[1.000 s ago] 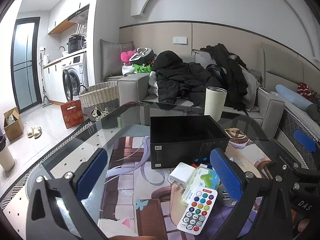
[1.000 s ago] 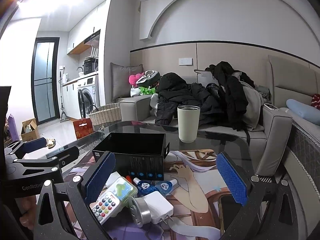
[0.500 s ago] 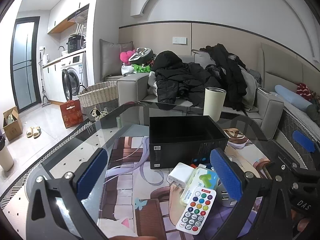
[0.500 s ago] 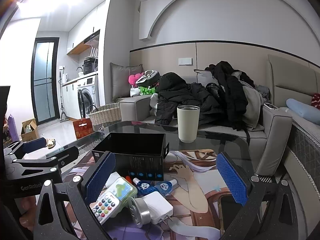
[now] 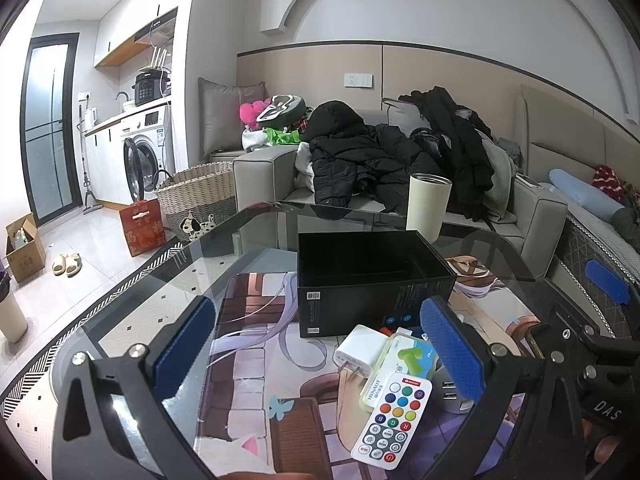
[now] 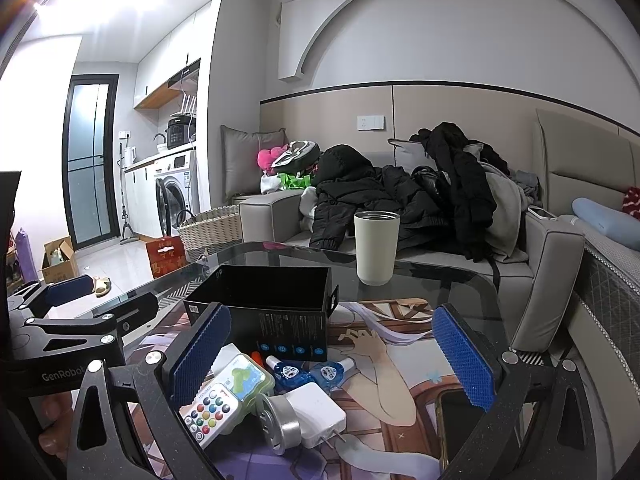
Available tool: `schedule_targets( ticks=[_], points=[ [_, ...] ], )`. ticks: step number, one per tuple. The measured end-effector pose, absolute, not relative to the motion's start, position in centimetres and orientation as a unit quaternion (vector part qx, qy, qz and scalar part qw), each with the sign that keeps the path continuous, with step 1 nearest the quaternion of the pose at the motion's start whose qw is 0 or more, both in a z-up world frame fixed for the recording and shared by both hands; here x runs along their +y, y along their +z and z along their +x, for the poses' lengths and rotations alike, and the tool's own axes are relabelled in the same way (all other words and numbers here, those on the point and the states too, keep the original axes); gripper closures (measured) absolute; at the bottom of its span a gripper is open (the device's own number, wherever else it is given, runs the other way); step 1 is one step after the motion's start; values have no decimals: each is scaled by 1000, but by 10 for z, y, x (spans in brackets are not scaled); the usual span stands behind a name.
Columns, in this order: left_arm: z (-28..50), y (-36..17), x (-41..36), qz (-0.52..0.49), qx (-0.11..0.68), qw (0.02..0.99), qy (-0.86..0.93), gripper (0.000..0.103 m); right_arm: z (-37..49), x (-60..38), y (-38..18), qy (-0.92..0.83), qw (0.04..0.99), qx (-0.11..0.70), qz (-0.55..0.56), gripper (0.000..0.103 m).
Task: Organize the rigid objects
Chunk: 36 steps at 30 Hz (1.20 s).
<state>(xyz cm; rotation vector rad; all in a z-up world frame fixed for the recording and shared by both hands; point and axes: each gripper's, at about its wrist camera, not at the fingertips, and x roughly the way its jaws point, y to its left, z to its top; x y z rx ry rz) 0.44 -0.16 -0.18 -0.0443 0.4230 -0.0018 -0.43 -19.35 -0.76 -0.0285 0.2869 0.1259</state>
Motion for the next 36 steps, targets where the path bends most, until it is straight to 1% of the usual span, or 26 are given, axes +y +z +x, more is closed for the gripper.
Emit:
schedule_targets(
  ticks=[27,31,36],
  points=[
    [7,4,-1,-25,218,976,-9,0,-3,-203,-2,61,988,140,-10,0],
    [11,-1,-2,-27,239,970,-32,0,0,-204,1,70,986,148,-14,0],
    [28,-25,-9,-5,321,946,-55,0,17,-205,3,99,972,212,-32,0]
  ],
)
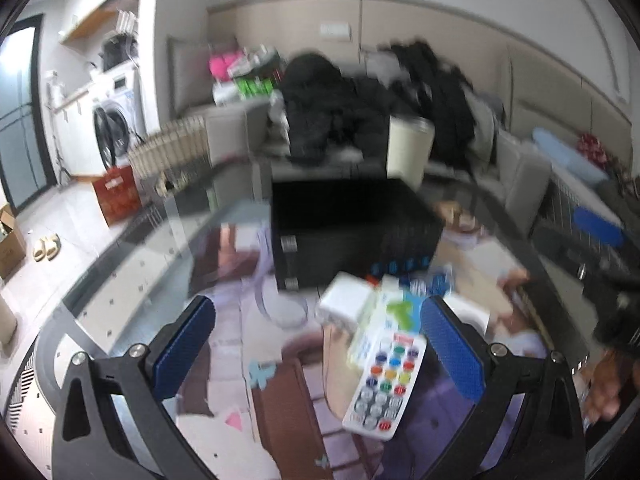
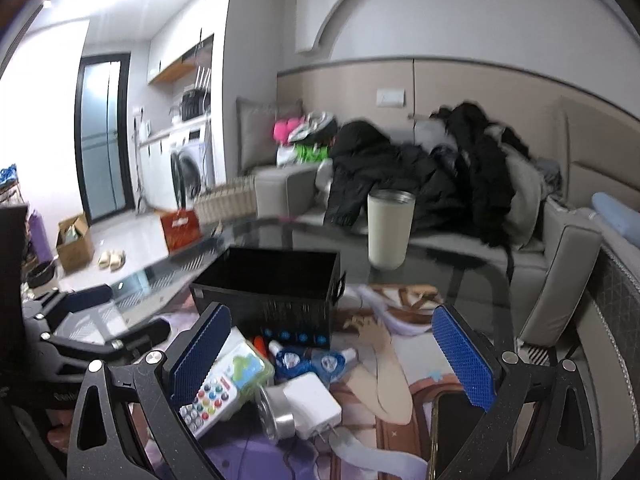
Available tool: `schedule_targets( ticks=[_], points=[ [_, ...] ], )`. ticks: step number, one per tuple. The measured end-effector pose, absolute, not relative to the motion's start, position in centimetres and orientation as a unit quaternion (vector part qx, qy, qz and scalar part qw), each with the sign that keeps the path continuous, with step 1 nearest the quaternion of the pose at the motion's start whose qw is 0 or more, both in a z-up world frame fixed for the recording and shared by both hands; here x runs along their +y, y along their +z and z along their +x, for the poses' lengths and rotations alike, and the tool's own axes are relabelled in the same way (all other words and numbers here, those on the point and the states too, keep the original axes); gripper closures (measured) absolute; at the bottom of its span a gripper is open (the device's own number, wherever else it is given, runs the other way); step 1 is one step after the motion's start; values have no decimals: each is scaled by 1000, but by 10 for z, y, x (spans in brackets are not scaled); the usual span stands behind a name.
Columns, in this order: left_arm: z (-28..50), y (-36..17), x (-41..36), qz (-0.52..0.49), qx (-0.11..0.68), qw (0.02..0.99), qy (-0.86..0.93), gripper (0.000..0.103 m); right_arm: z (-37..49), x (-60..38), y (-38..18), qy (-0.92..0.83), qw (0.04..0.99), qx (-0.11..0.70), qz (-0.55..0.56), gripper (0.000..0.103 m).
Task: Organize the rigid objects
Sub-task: 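Grasp the white button remote with the left tool while the right tool grasps the silver tape roll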
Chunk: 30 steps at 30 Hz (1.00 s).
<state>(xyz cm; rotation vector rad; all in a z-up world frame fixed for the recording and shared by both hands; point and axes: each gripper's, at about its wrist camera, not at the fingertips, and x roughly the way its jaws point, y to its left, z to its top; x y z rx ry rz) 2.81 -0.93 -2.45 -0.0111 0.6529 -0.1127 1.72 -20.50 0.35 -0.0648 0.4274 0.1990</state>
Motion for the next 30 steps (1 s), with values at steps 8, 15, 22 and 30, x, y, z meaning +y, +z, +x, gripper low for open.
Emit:
schedule_targets(
  ticks=[8,15,22,30],
  points=[
    [35,-53,-36,58,393,913,-92,0,50,-196,-33,141,926,345,-54,26],
    [39,-69,-46,77,435,890,-115,1,56,-178,-65,177,892,409,-79,42],
    [48,-85,-47,89,466,874,-106,14,60,-171,-76,198,875,433,-87,50],
    [51,-89,-46,62,482,863,-137,37,59,-162,-78,225,863,442,-98,82]
  ],
)
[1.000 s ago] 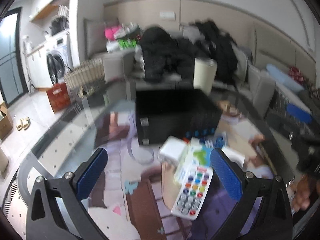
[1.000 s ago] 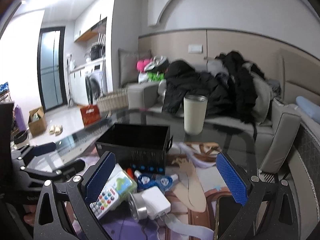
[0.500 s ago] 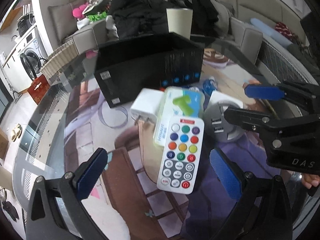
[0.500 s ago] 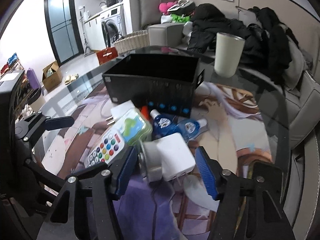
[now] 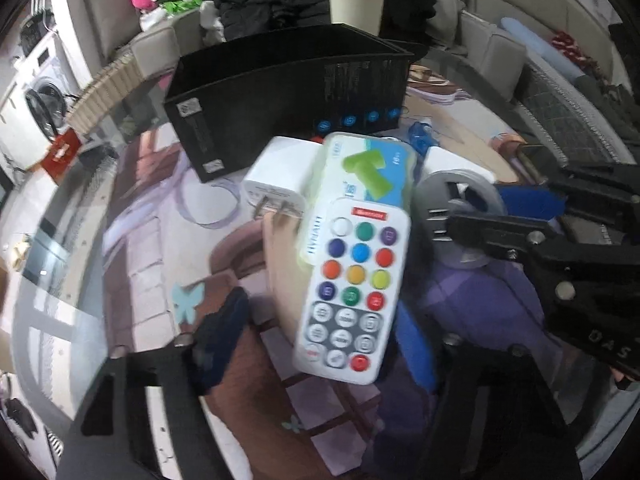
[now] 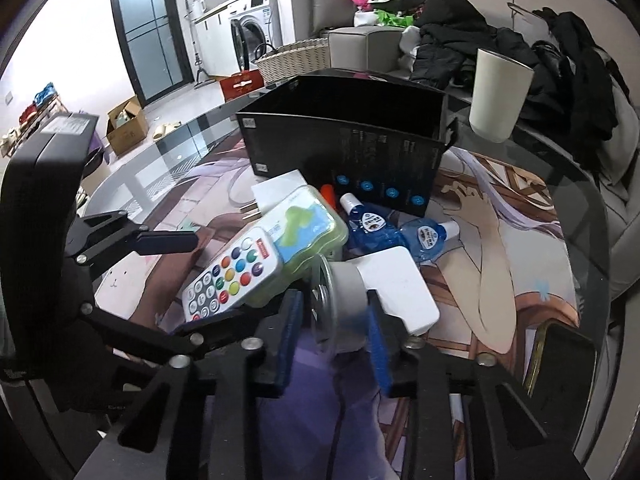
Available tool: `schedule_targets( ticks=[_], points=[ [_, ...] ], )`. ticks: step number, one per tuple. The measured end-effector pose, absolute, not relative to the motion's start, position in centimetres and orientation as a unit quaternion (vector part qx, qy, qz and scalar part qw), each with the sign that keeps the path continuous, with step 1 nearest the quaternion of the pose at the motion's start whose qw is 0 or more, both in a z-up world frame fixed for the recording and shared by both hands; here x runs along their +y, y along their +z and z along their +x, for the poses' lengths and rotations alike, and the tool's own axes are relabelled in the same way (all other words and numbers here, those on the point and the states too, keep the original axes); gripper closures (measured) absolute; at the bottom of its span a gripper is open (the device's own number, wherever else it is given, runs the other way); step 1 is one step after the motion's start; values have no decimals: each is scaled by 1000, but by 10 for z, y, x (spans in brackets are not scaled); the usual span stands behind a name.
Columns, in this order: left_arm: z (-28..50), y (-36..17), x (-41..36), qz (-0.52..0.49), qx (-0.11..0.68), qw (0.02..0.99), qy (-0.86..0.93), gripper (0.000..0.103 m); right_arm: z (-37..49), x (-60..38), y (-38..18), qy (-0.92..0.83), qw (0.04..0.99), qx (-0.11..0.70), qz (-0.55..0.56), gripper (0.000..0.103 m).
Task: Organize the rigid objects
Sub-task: 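Grasp the white button remote with the left tool while the right tool grasps the silver tape roll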
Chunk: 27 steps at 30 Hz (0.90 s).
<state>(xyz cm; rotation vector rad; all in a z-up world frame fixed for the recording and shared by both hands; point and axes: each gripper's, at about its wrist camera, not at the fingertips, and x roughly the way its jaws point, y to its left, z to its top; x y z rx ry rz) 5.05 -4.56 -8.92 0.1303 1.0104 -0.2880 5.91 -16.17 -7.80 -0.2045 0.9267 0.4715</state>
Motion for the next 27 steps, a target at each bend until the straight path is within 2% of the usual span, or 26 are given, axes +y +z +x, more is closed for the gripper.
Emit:
schedule_targets(
  ticks=[4,7,12,13,14,16,22,27],
  points=[
    [48,-89,-44,63,480,863,-140,36,58,-159,-79,232,858,448,-93,86],
    [45,-91,-37,58,485,864,-120,17,57,-156,-79,233,858,447,-95,86],
    [49,-92,-32,64,487,861,-133,17,59,-156,-81,234,859,447,-94,86],
    [48,-91,-32,62,486,860,-138,22,59,-156,-81,234,859,447,-93,86],
    [47,-89,-32,63,484,861,-141,39,59,-156,-81,234,858,447,-93,86],
    [44,-84,-39,80,476,861,-160,65,59,-156,-81,235,858,446,-94,86],
    [45,-80,-37,69,477,860,-168,65,55,-155,-78,241,858,443,-93,86],
    [37,-60,-36,72,434,880,-178,65,50,-155,-70,242,864,432,-89,86]
  ],
)
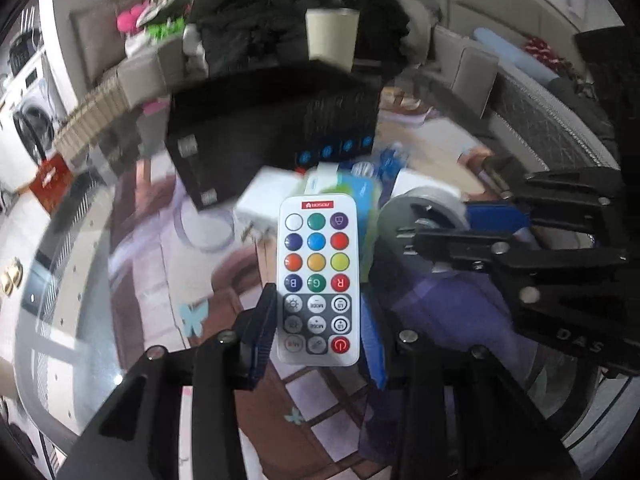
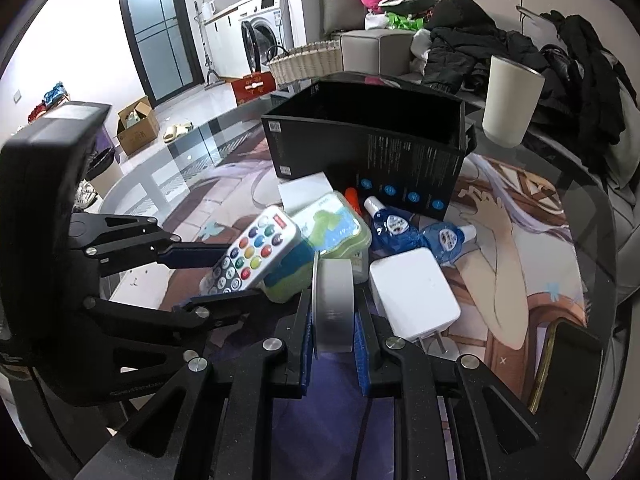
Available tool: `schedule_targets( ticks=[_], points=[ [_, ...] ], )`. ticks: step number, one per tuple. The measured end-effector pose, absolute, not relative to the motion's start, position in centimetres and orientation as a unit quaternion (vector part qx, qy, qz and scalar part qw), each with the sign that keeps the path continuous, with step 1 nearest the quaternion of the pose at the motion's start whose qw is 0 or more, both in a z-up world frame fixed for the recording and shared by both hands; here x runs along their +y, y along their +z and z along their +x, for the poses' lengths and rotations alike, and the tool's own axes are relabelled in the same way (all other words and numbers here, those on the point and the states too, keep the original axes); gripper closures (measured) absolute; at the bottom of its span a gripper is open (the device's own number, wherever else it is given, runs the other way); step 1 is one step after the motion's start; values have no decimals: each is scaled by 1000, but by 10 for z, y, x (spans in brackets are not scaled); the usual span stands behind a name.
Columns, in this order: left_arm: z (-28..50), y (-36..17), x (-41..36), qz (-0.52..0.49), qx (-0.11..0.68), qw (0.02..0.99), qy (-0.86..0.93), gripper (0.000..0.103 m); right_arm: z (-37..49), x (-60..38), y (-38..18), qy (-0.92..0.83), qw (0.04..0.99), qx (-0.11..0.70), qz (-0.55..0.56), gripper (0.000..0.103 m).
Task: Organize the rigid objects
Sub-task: 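Grasp the white button remote with the left tool while the right tool grasps the silver tape roll, then carry the remote and tape roll into the black box and open both tools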
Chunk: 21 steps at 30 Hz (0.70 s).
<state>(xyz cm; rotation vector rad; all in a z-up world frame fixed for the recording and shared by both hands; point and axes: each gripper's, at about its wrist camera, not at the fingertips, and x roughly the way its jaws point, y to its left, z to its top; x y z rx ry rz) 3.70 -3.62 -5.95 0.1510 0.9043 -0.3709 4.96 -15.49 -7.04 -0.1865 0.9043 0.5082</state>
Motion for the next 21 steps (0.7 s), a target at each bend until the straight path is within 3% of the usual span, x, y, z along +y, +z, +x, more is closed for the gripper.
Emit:
schedule_targets(
  ticks=[6,13,21],
  points=[
    [24,-24,-28,60,351,917,-182,65,44,-163,-52,241,886,391,-64,86],
    [-2,22,-4,34,228,957,-175,65,8,-174,-1,236,942,234,-45,86],
    [13,40,13,12,213,963,-166,65,-6,-174,27,228,957,172,-42,86]
  ],
)
